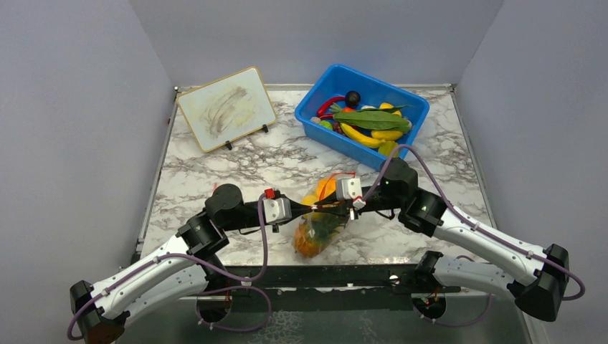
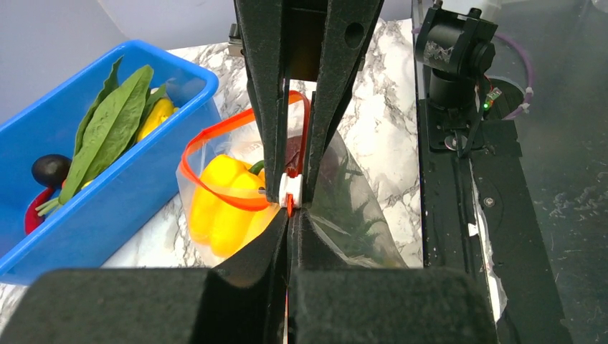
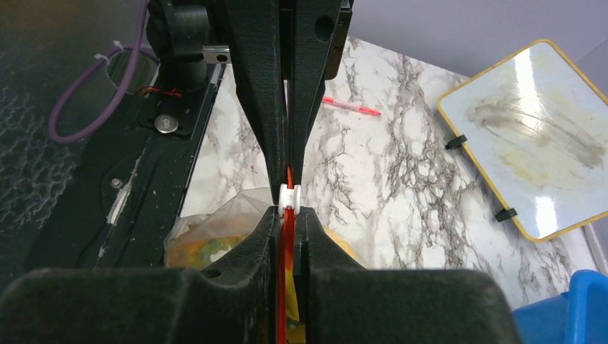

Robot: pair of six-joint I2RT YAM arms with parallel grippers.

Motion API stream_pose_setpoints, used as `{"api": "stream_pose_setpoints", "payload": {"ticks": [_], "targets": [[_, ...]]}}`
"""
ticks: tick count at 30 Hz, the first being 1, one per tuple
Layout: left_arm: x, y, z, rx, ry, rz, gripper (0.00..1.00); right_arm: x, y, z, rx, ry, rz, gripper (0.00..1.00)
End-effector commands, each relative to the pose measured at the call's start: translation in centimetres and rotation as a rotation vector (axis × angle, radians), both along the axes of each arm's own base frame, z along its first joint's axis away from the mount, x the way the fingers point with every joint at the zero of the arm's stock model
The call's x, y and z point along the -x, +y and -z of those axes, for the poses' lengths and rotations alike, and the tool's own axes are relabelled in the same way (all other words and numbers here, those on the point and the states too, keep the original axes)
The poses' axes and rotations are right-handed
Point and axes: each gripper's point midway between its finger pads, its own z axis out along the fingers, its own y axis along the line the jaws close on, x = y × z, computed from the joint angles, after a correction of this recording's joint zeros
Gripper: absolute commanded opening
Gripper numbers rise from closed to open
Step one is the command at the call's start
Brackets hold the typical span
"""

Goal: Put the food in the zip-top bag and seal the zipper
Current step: Zip the zipper food storage bag at the center of the board.

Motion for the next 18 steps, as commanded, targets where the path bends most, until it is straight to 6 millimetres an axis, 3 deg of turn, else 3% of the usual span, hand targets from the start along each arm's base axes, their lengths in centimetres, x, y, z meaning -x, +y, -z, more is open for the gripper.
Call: {"api": "stream_pose_setpoints", "payload": {"ticks": [1, 5, 18], "targets": [[0.29, -0.05, -0.73, 0.031, -0.022, 0.016, 0.00, 0.07, 0.48, -1.33, -0.029, -0.007, -0.023, 0.20], [0.29, -0.07, -0.81, 0.031, -0.022, 0.017, 0.00, 0.36, 0.81, -1.31, -0.023, 0.017, -0.050, 0.28], [0.33, 0.13, -0.61, 0.025, -0.024, 0.012, 0.00, 0.48, 1.09, -1.55, -0.032, 0.034, -0.059, 0.26]]}}
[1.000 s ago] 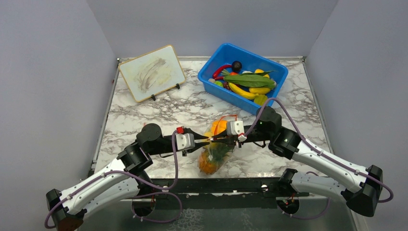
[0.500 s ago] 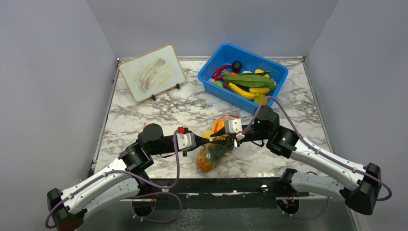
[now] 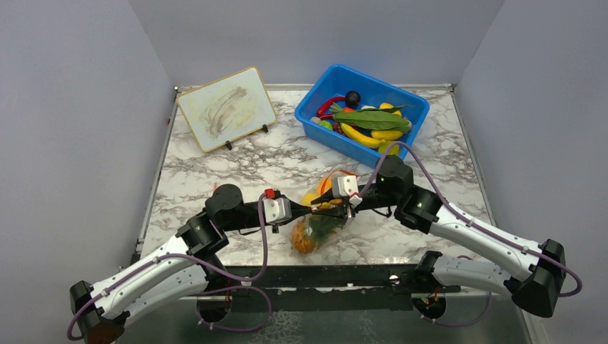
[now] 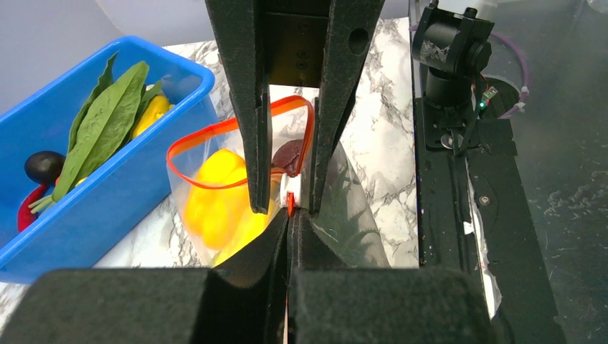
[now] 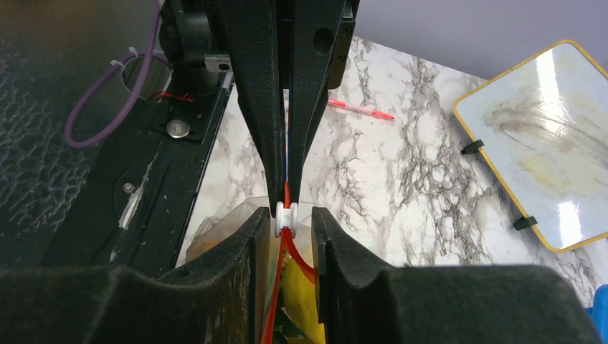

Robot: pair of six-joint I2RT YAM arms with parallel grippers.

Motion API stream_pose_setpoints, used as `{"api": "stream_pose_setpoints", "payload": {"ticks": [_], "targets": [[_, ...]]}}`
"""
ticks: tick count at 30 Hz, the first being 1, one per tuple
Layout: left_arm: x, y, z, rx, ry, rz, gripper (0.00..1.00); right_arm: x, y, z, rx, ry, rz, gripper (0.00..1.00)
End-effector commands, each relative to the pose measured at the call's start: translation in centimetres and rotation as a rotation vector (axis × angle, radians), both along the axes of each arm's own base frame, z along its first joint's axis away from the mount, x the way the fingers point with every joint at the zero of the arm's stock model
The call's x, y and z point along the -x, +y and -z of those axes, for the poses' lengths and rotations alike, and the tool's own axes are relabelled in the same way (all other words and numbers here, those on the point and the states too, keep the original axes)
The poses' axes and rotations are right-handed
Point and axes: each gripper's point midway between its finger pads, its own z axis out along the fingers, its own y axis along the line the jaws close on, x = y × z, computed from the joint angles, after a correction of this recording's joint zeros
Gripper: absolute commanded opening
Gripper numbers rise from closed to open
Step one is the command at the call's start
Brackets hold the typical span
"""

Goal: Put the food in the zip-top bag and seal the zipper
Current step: Zip the zipper food storage bag at the center of the board.

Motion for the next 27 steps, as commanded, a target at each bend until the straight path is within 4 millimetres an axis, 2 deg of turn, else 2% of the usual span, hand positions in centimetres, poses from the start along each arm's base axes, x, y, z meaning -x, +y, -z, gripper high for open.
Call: {"api": "stream_pose_setpoints", "payload": {"ticks": [1, 4, 6, 13, 22, 26, 27], "targets": [[0.2, 0.1, -0.8, 0.031, -0.030, 0.008, 0.00, 0.3, 0.3, -1.6, -0.039, -0.008, -0.027, 0.21], [0.1, 0.3, -1.0, 0.030, -0.039, -0.006, 0.00, 0.2, 0.1, -1.5, -0.032, -0.015, -0.016, 0.04], [0.0, 0.6, -1.3, 0.030, -0.051, -0.015, 0.00, 0.0, -0.2, -1.3, -0.019, -0.027, 0.003, 0.01], [0.6, 1.6, -3.1, 0.077, -0.126, -0.016, 0.00, -1.3, -1.3, -0.8, 0.038, -0.052, 0.098, 0.01], [0.4, 1.9, -2.3, 0.017, -0.129, -0.029, 0.00, -2.0, -2.3, -0.9, 0.072, -0.067, 0.168, 0.01], [-0.4, 1.9, -2.8, 0.045, -0.128, -0.070, 0.00, -1.4, -1.7, -1.4, 0.042, -0.059, 0.114, 0.01], [-0.6, 1.9, -2.9, 0.055, -0.123, -0.082, 0.04, -1.1, -1.4, -1.5, 0.031, -0.051, 0.094, 0.01]]}}
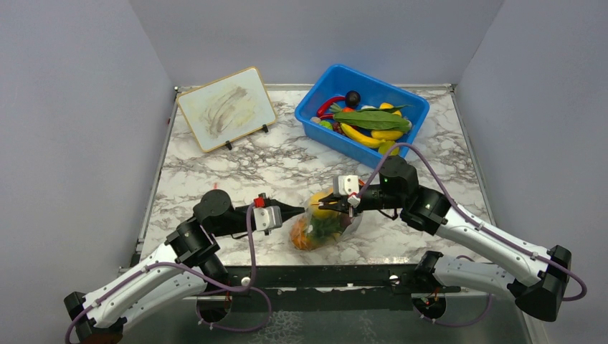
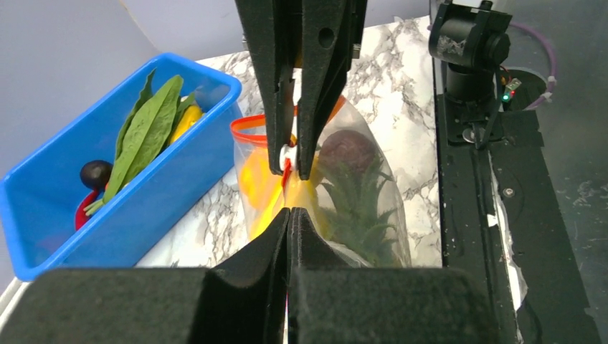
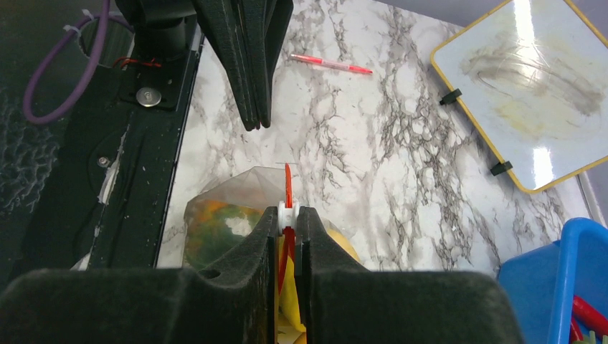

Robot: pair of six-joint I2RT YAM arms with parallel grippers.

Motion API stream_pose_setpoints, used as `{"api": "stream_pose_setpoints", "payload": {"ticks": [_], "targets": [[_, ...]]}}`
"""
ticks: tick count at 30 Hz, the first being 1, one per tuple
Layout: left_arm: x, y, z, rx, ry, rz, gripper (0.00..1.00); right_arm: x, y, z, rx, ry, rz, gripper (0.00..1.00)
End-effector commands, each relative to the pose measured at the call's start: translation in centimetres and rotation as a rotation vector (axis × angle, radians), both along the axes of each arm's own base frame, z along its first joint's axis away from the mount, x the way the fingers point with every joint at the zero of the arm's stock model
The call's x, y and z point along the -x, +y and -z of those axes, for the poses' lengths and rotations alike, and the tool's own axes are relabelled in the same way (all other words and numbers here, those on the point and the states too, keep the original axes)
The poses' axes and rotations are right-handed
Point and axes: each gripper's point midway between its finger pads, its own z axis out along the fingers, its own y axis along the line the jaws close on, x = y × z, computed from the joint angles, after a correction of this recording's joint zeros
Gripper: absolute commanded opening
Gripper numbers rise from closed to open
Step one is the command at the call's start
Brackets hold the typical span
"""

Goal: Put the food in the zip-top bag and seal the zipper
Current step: Zip the zipper food storage bag at the center of the board.

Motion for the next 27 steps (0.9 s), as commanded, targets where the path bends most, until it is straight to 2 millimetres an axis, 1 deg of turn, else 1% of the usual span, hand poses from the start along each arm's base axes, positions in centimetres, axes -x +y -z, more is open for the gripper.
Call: {"api": "stream_pose_setpoints", "payload": {"ticks": [1, 2, 4, 6, 8, 11, 14, 17, 24, 27], "targets": [[-1.2, 0.2, -2.2, 0.064, -0.030, -0.066, 0.10, 0.6, 0.7, -2.4, -0.066, -0.017, -0.050, 0.01], [-1.2, 0.0, -2.1, 0.066, -0.027, -0.066, 0.17, 0.7, 0.9, -2.5, -0.078, -0.013, -0.062, 0.01], [-1.1, -0.3, -1.9, 0.060, -0.015, -0.051, 0.24, 0.9, 1.2, -2.8, -0.099, -0.007, -0.074, 0.01], [-1.0, -0.7, -1.3, 0.045, 0.012, -0.030, 0.29, 0.8, 1.3, -2.8, -0.104, -0.010, -0.074, 0.01], [-1.0, -1.2, -0.6, 0.036, 0.056, -0.022, 0.30, 0.6, 1.4, -2.7, -0.101, -0.011, -0.074, 0.01], [-1.1, -1.9, -0.3, 0.036, 0.093, -0.012, 0.30, 0.8, 1.5, -2.6, -0.099, -0.009, -0.085, 0.01], [-1.1, -2.2, -0.8, 0.065, 0.106, -0.006, 0.30, 0.8, 1.6, -2.3, -0.096, -0.006, -0.091, 0.01], [-1.1, -2.3, -1.3, 0.084, 0.111, -0.005, 0.27, 0.8, 1.6, -2.2, -0.094, -0.004, -0.092, 0.01], [-1.0, -2.3, -1.5, 0.092, 0.129, -0.003, 0.23, 0.8, 1.5, -2.1, -0.094, -0.010, -0.090, 0.01], [-0.8, -2.3, -1.3, 0.086, 0.134, 0.005, 0.18, 0.8, 1.5, -1.9, -0.092, -0.010, -0.089, 0.01]]}}
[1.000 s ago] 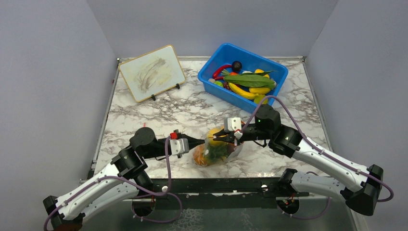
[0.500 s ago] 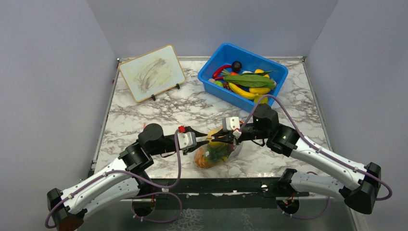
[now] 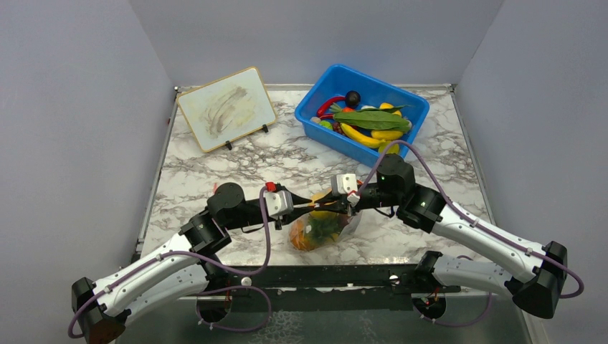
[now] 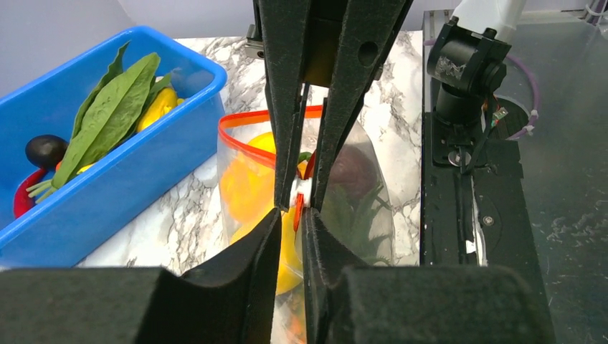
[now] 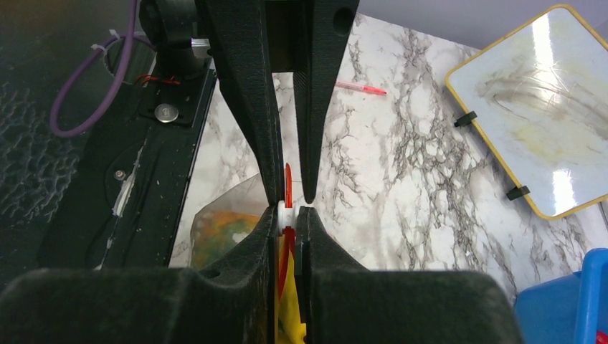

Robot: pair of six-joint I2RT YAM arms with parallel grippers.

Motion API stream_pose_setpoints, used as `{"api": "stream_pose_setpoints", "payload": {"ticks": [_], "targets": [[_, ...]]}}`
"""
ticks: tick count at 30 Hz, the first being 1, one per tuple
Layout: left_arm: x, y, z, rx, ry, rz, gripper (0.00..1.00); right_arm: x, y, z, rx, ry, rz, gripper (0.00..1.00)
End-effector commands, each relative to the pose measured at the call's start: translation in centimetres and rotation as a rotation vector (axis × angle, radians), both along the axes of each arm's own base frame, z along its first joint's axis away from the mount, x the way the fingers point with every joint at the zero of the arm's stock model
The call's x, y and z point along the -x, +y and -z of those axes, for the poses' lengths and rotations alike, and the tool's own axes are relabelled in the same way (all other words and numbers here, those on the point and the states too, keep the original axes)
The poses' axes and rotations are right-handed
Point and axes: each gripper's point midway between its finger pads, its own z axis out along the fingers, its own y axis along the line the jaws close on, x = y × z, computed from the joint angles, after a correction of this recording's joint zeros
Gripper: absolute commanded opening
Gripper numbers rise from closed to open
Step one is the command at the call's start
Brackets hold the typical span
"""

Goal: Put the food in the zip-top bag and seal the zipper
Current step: Zip the zipper food storage bag at the center of the board.

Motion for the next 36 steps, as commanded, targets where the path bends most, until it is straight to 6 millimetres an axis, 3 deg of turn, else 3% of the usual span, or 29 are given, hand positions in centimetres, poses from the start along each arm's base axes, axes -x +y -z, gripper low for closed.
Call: {"api": "stream_pose_setpoints", "payload": {"ticks": [1, 4, 12, 18, 25, 28, 32, 36], "targets": [[0.7, -0.2, -1.9, 0.058, -0.017, 0.039, 0.14, 0.2, 0.4, -1.5, -0.056, -0.034, -0.024, 0.01], [0.9, -0.2, -2.1, 0.063, -0.027, 0.046, 0.00, 0.2, 0.4, -1.3, -0.053, -0.031, -0.024, 0.01], [0.6, 1.4, -3.8, 0.092, -0.121, -0.014, 0.00, -1.1, -0.3, -0.1, 0.013, -0.039, 0.058, 0.01], [-0.1, 2.2, -3.1, 0.017, -0.155, -0.059, 0.00, -1.9, -1.8, -1.0, 0.030, -0.052, 0.153, 0.01], [-0.7, 2.6, -3.0, -0.012, -0.159, -0.091, 0.00, -2.8, -3.1, 0.4, 0.109, -0.045, 0.232, 0.01], [-1.4, 3.0, -3.6, -0.009, -0.169, -0.136, 0.00, -2.8, -3.0, 0.3, 0.111, -0.046, 0.224, 0.01], [-1.1, 2.5, -4.9, 0.033, -0.163, -0.118, 0.00, -1.8, -1.5, -1.4, 0.043, -0.036, 0.137, 0.01], [-0.6, 1.7, -4.3, 0.037, -0.147, -0.066, 0.27, -1.0, -0.5, -2.4, -0.015, -0.020, 0.077, 0.01]]}}
